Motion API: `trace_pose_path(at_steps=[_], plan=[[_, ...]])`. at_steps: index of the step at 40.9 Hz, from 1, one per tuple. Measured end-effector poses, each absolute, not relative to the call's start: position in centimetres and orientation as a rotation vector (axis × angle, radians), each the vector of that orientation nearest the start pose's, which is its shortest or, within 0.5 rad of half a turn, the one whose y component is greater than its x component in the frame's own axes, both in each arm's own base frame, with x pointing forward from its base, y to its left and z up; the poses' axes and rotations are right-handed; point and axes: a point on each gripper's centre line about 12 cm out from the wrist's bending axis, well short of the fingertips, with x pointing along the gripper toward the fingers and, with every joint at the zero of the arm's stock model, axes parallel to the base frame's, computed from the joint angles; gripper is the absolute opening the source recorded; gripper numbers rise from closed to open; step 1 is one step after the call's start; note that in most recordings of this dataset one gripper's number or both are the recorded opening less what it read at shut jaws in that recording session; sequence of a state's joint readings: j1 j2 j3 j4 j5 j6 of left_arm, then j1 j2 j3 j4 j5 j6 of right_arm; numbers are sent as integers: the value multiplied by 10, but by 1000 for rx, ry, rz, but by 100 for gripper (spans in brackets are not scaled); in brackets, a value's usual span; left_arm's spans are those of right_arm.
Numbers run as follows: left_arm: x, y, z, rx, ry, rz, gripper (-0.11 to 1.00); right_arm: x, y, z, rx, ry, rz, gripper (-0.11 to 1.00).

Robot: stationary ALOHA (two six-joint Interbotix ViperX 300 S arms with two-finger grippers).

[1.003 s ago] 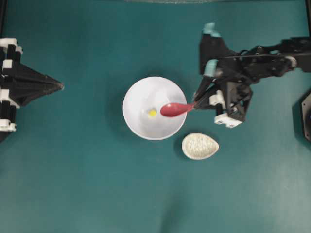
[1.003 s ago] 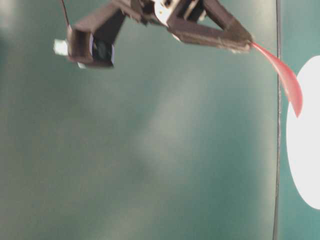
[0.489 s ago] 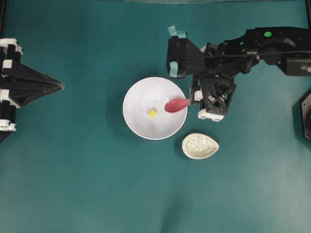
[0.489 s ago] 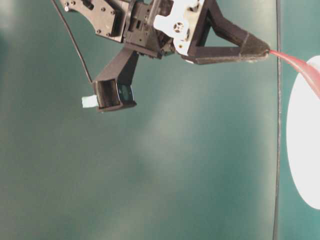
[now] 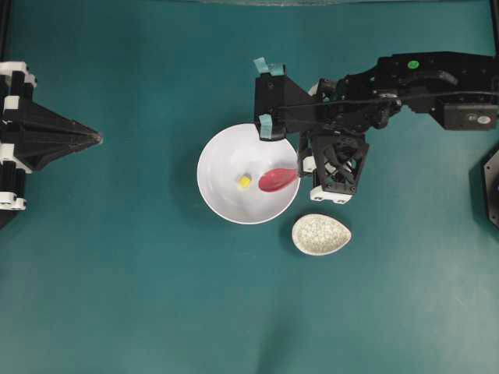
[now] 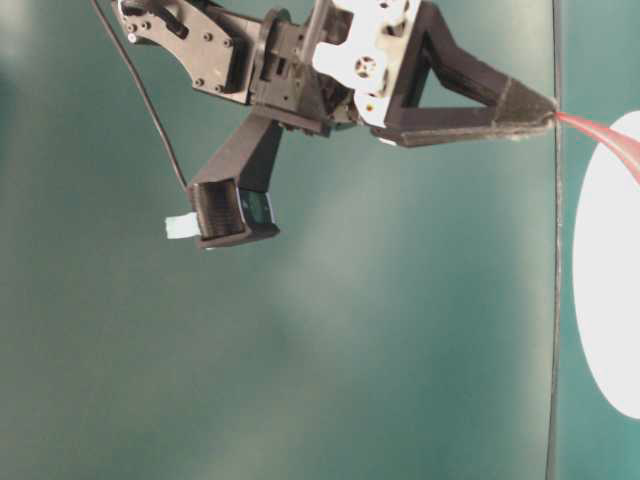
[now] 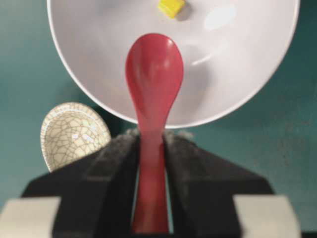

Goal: Scoop the yellow hexagonal prism block from the bowl with a spoon using the right arm.

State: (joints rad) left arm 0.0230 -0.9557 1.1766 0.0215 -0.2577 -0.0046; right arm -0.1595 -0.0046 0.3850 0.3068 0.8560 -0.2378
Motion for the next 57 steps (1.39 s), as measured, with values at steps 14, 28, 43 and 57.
trace_pose_path(at_steps=[14,28,43,57], plan=[[200,4,288,17,-43,18,-1,387,-33,197,205,1211,87,23],[200,4,288,17,-44,18,-1,396,-32,190,195,1219,95,23],[200,4,288,17,-43,18,-1,409,-36,189,183,1157,75,23],[200,4,288,17,-43,18,-1,416,-39,192,165,1096,54,23]])
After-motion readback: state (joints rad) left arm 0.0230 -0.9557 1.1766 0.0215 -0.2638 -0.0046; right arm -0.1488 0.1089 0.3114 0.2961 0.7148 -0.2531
